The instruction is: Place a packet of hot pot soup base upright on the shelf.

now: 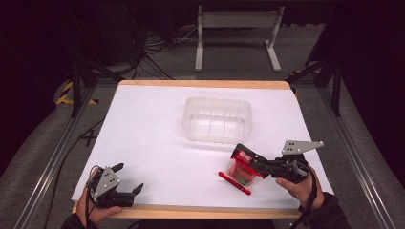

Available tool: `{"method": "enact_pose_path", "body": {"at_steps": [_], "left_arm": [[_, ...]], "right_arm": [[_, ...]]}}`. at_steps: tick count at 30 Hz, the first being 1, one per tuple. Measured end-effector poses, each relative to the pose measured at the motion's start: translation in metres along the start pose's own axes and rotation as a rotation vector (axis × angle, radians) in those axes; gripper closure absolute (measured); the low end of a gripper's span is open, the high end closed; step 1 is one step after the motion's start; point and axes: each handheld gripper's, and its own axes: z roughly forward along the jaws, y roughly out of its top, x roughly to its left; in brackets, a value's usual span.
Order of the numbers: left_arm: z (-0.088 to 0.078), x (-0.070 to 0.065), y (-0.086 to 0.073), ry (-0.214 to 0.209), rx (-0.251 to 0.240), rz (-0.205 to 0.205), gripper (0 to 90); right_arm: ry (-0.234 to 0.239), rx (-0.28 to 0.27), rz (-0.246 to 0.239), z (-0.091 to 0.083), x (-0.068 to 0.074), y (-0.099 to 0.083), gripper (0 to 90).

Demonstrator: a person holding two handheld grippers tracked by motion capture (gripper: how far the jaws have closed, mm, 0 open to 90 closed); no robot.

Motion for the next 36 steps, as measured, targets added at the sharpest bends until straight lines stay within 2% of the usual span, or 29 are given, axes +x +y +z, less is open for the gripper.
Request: {"method": "enact_pose_path", "body": {"at_steps": [6, 11, 17, 21, 30, 36], "left_arm": [[0.0, 0.0, 0.0, -0.001, 0.003, -0.005, 5.6], [0.001, -0.001, 0.0, -0.002, 0.005, -0.002, 5.6], [0.001, 0.0, 0.0, -0.004, 0.003, -0.004, 5.6], [0.001, 0.0, 0.0, -0.005, 0.003, -0.006, 5.6], [0.0, 0.0, 0.0, -0.007, 0.002, -0.005, 5.6], [0.001, 0.0, 0.0, -0.01, 0.003, -0.004, 5.6]], "right_arm": [[-0.054, -0.023, -0.009, -0.01, 0.001, 0.008, 90.0], [-0.075, -0.043, -0.011, -0.014, 0.002, 0.015, 90.0], [-0.125, -0.07, -0.022, -0.015, 0.005, 0.031, 90.0], [-0.161, -0.102, -0.012, -0.018, 0.005, 0.044, 90.0], [-0.265, -0.144, -0.01, -0.018, -0.002, 0.075, 90.0], [-0.323, -0.166, 0.013, -0.012, -0.014, 0.099, 90.0]]}}
